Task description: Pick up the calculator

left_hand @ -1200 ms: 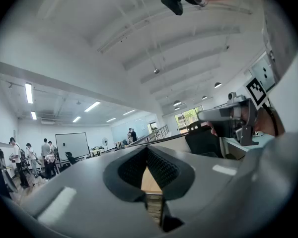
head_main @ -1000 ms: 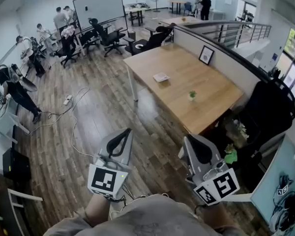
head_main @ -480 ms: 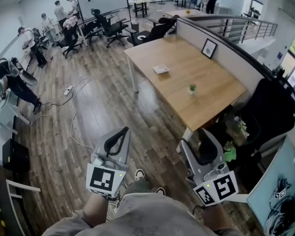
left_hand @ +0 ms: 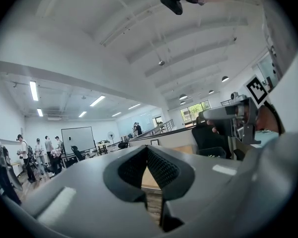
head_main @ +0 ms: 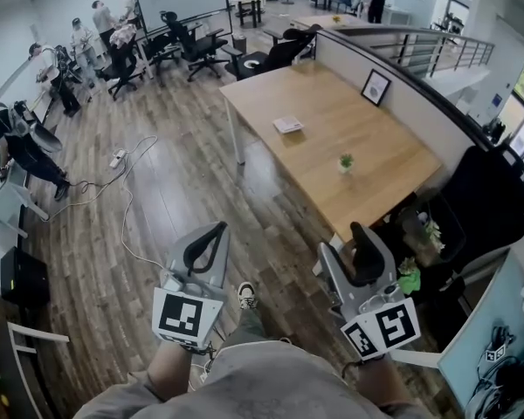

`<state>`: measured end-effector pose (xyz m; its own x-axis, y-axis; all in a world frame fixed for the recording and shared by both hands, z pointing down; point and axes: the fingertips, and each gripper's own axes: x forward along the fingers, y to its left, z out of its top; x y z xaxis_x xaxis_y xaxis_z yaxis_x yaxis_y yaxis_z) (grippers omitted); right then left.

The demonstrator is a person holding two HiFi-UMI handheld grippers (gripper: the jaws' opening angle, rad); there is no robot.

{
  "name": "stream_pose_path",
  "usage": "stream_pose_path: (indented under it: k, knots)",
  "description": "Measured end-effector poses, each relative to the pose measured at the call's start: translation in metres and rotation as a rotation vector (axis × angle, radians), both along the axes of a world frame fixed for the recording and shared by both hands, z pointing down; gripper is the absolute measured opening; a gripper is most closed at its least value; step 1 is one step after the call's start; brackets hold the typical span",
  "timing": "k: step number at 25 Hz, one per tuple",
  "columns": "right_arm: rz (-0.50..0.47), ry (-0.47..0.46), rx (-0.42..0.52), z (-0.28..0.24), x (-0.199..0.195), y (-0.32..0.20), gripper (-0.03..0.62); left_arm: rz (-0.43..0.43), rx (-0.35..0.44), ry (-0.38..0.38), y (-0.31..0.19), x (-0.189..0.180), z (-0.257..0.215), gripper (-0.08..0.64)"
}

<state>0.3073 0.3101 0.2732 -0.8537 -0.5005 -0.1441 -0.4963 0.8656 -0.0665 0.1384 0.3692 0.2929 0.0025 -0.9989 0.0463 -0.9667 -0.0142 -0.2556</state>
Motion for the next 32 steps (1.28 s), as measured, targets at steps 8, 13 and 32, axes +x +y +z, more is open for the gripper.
stream_pose_path:
  k: [8, 13, 32]
  knots:
    - [-0.041, -0.024, -0.147, 0.017, -0.066, -0.068, 0.229, -0.021, -0.028, 0.034, -0.057, -0.066, 0.007, 0.002]
    - [-0.036, -0.048, -0.278, 0.035, -0.113, -0.117, 0.229, -0.017, -0.036, 0.045, -0.097, -0.117, 0.010, 0.002]
    - [0.098, -0.125, -0.608, 0.110, -0.283, -0.278, 0.227, 0.087, -0.037, 0.061, -0.238, -0.299, 0.022, 0.002]
